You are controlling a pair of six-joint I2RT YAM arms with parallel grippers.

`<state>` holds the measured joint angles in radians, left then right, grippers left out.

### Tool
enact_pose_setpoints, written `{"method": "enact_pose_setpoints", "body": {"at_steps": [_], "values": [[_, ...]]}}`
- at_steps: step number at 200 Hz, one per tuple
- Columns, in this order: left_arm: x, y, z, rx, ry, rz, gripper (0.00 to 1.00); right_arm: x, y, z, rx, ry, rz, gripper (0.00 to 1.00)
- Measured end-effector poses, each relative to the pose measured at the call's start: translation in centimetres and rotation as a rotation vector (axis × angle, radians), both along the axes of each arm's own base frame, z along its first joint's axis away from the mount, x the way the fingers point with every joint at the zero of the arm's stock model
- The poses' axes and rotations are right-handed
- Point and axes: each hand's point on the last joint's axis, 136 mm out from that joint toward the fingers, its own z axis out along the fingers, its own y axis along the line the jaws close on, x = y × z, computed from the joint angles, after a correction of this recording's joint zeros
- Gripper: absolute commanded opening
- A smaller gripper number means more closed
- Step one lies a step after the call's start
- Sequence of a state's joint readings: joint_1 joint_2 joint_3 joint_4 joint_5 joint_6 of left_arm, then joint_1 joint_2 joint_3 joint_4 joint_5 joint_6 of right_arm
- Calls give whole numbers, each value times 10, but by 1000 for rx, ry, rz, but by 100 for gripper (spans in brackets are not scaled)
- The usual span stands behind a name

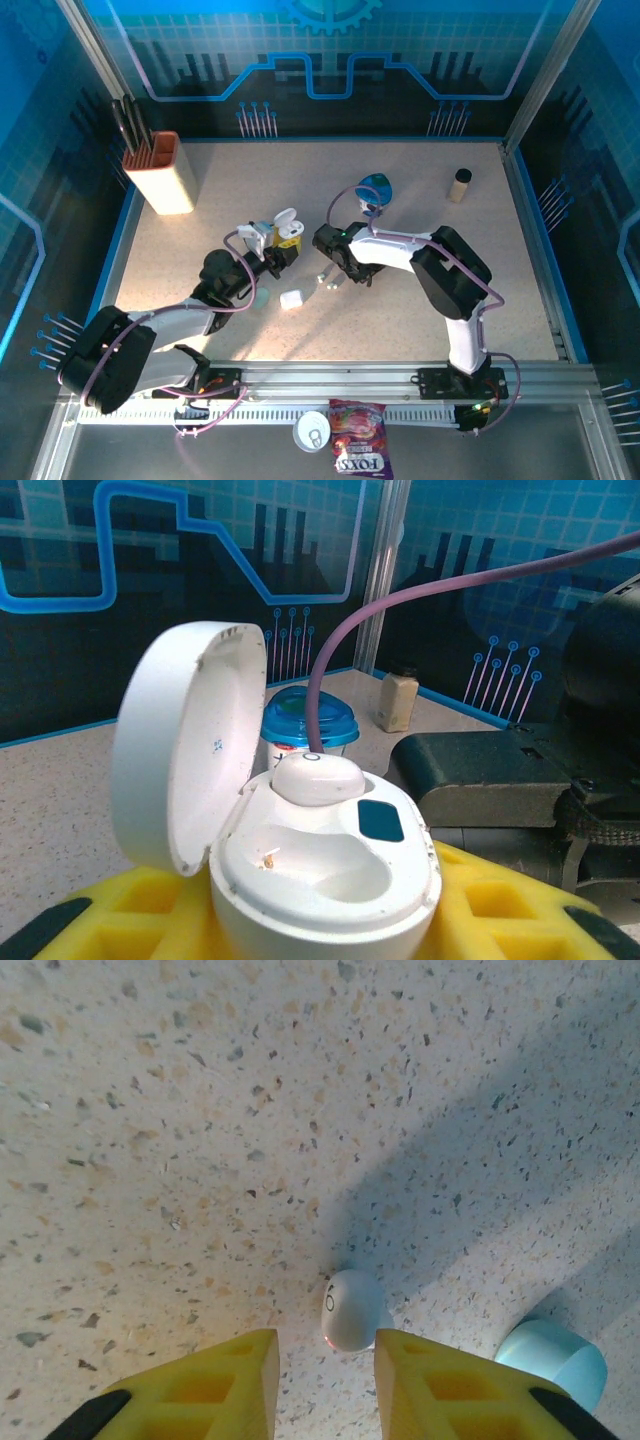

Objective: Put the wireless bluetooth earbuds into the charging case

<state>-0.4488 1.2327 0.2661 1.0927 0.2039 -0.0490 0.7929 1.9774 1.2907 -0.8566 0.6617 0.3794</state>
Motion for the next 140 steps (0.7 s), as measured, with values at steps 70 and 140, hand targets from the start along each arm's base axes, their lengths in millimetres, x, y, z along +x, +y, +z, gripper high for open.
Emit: {"method": "enact_pose_setpoints", "body": {"at_steps": [70,140], "values": [[0,0,-3,5,12,2,40,8,3,3,-22,-10,10,27],[0,0,-3,5,13,2,40,9,-1,-1,-60,1,17,24]]}}
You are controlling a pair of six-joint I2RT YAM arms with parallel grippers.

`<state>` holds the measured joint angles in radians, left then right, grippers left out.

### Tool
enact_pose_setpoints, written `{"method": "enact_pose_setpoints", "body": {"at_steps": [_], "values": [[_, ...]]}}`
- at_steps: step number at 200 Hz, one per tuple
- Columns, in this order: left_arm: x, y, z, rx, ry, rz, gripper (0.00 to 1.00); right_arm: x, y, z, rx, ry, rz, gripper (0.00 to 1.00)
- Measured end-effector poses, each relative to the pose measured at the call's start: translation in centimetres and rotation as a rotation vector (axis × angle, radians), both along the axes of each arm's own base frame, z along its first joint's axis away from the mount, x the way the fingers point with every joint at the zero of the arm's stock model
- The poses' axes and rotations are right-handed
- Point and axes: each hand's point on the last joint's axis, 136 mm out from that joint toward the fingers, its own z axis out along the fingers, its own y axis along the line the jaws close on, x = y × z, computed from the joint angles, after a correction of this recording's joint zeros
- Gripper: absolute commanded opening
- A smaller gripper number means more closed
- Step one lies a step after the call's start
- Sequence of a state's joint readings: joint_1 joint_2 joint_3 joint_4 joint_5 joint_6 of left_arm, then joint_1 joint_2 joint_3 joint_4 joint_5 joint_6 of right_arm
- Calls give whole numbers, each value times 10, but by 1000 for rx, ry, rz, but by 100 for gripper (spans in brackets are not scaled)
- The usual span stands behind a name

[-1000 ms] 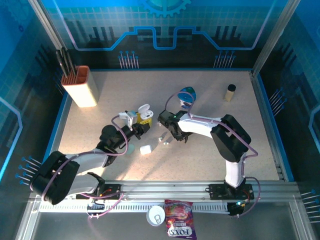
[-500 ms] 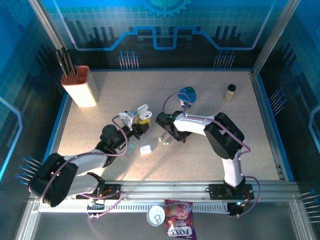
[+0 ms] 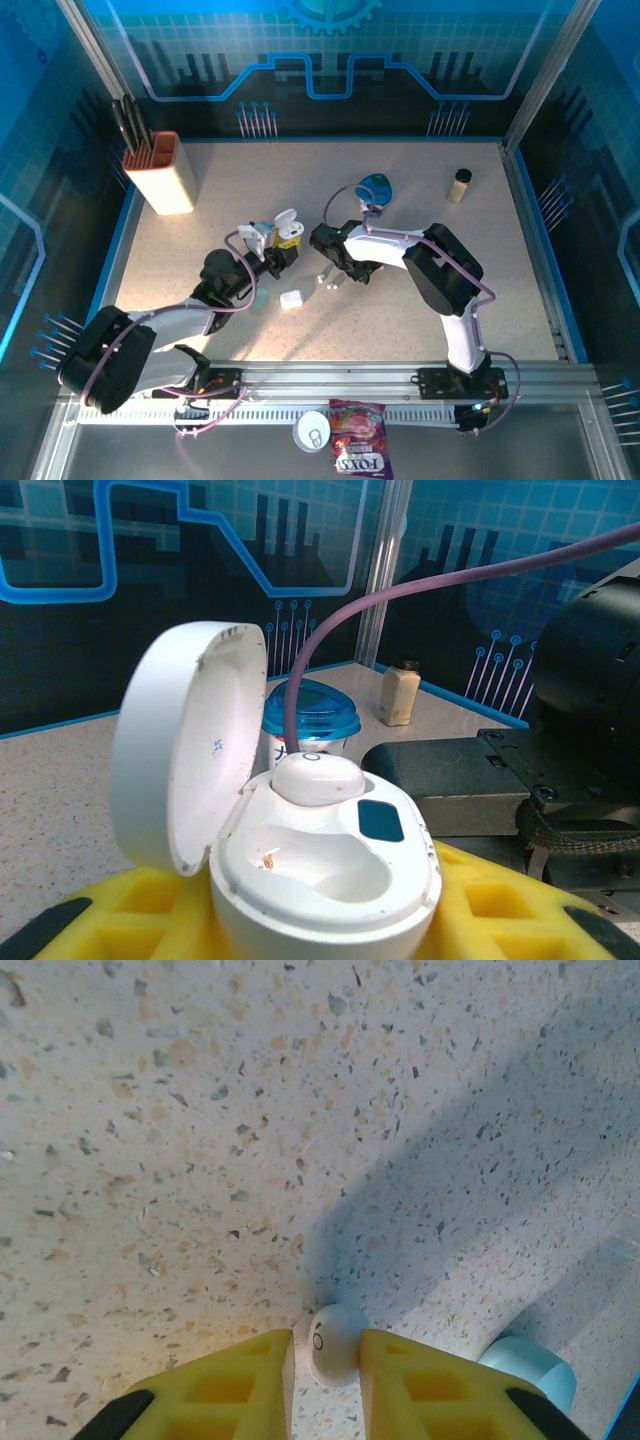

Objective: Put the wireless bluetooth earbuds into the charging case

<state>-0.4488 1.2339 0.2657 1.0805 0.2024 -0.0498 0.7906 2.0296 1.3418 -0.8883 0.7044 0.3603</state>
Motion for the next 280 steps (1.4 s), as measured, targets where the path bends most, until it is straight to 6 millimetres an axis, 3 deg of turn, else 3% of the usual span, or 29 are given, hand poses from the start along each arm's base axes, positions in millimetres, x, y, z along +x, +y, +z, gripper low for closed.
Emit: {"method": "enact_pose_setpoints", "body": {"at_steps": [102,141,202,228,280], "values": [[1,0,-3,4,9,0,40,5,-8,-2,-34,8,-2,25],[1,0,-3,4,9,0,40,7,-12,-2,-41,11,-6,17],[2,-1,-8,10,20,0,40,7,-12,1,5,8,-25,17],[4,-2,-15,17,35,-1,39,2,-16,18,145,-20,-74,17],[10,-10,-41,36,74,-17,39,-4,-7,83,626,-151,-172,17]]}}
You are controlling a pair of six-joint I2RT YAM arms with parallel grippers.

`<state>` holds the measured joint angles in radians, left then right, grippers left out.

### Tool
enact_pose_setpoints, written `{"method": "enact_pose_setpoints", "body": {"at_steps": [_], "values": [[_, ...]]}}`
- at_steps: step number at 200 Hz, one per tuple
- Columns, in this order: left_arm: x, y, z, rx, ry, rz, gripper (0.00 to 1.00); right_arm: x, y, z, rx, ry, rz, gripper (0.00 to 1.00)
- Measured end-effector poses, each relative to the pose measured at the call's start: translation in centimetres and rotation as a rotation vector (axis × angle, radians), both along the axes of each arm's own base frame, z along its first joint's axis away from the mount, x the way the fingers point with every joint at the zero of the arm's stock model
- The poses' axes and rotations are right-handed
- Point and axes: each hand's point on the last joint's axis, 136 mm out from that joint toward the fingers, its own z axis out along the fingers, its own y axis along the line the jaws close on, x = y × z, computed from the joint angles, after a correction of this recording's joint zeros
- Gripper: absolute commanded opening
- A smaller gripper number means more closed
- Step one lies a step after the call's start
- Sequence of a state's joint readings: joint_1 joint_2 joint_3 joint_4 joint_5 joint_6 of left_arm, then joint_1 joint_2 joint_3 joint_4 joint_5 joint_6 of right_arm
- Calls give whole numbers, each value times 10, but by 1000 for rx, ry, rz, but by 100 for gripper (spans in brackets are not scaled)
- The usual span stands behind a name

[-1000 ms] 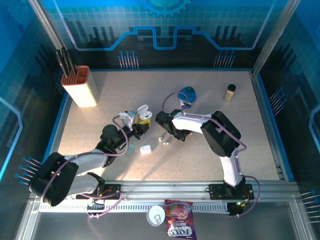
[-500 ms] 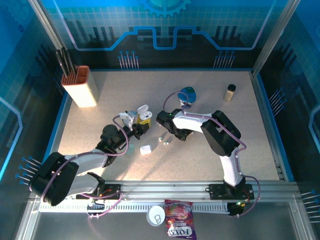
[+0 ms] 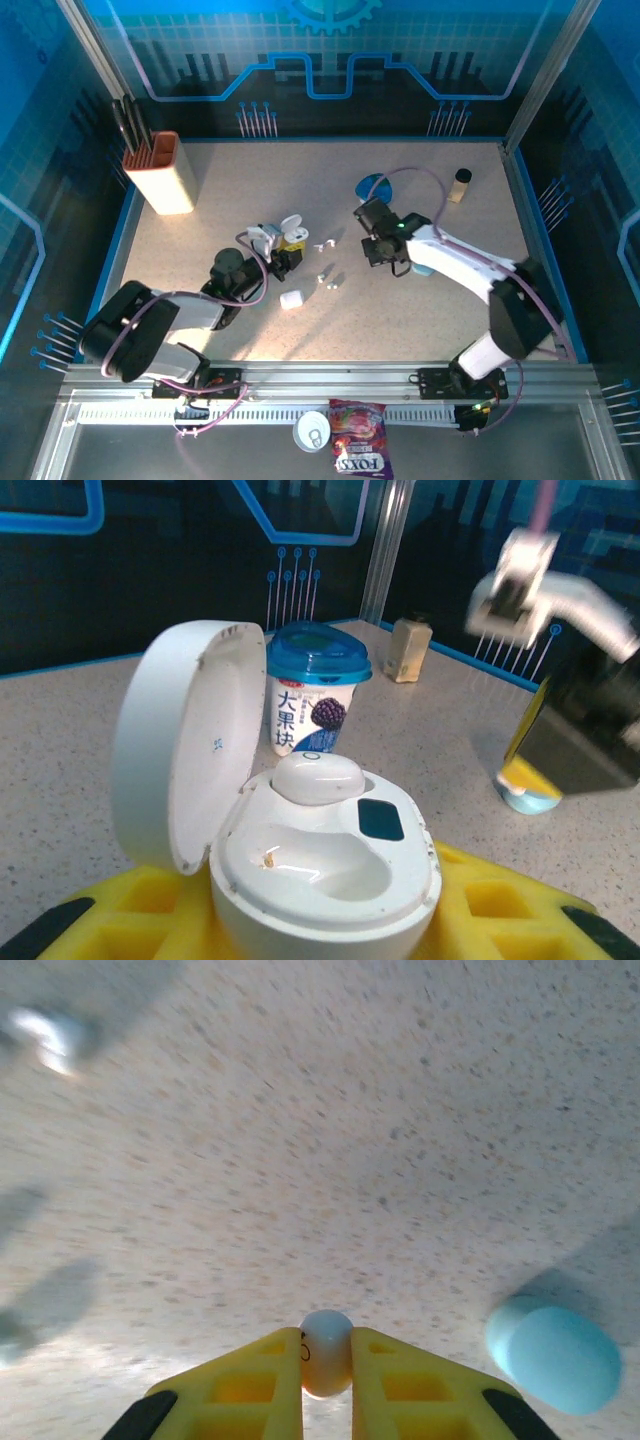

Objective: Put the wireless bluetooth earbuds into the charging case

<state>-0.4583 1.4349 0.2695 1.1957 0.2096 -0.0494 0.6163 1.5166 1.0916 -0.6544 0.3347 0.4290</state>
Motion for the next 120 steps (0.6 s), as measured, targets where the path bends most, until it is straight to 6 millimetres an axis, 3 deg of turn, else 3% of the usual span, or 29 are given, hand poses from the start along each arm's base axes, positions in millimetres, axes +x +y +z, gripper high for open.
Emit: {"method": "enact_pose_setpoints", "body": {"at_steps": [41,82,120], "values": [[4,-36,-4,35,-50,-85,39,-10,17,46,367,-81,-9,17],[3,-72,-2,72,-133,-175,38,-20,46,99,642,-161,70,17],[-4,-96,2,96,-189,-243,39,-23,65,115,784,-156,111,17]]}}
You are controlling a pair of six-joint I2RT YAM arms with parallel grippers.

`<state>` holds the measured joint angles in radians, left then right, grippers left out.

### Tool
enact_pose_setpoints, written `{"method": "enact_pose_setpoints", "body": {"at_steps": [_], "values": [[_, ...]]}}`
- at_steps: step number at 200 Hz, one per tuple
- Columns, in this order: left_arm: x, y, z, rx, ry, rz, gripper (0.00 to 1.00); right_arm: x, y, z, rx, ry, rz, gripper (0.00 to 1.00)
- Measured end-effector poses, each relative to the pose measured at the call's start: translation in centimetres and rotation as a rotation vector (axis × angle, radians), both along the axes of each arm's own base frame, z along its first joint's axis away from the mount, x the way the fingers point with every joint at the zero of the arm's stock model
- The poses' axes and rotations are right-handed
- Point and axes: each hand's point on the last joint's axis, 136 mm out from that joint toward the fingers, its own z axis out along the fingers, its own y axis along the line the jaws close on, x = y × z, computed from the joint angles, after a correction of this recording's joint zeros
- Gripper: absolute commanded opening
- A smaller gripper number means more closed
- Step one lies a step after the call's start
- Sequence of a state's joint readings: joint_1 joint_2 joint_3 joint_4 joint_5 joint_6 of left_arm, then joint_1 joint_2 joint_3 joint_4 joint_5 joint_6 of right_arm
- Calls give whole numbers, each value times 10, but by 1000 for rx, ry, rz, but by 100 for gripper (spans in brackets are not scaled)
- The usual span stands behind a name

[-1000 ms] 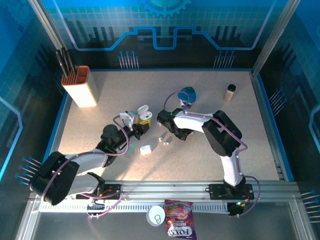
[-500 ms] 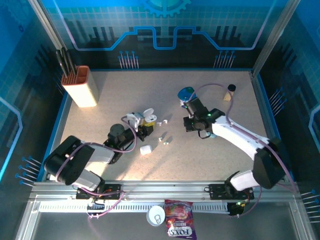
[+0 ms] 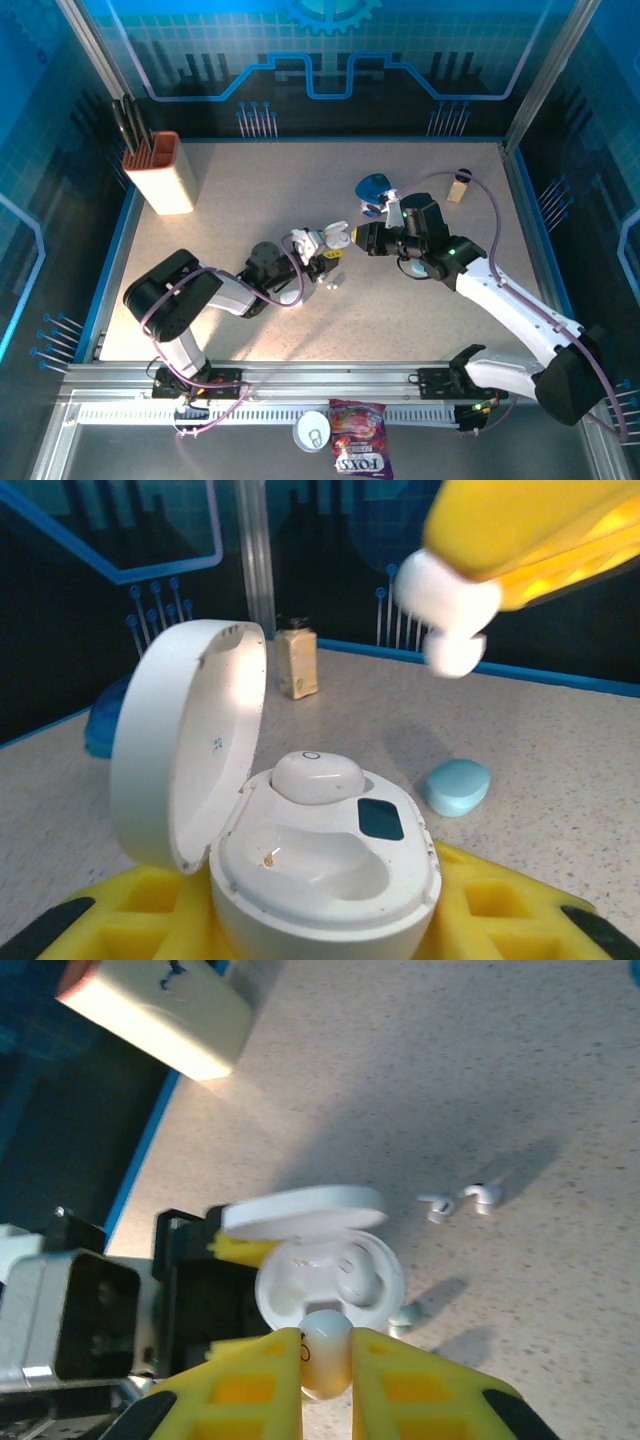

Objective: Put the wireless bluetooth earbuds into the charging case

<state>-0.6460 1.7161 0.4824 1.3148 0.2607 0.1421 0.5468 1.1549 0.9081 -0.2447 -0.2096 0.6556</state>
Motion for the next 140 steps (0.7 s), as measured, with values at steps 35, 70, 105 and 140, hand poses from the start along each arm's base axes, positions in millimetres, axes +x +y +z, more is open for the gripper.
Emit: {"method": "enact_pose_setpoints", "body": {"at_steps": [35,70,105,140], "values": [[-5,-13,9,-2,-40,-36,39,3,15,5,70,6,36,18],[-5,-15,10,-5,-40,-39,38,7,23,-7,74,41,53,18],[-5,-15,10,-5,-40,-37,38,9,24,-12,72,53,53,18],[-2,-16,11,-3,-35,-32,39,8,27,-13,80,58,63,18]]}}
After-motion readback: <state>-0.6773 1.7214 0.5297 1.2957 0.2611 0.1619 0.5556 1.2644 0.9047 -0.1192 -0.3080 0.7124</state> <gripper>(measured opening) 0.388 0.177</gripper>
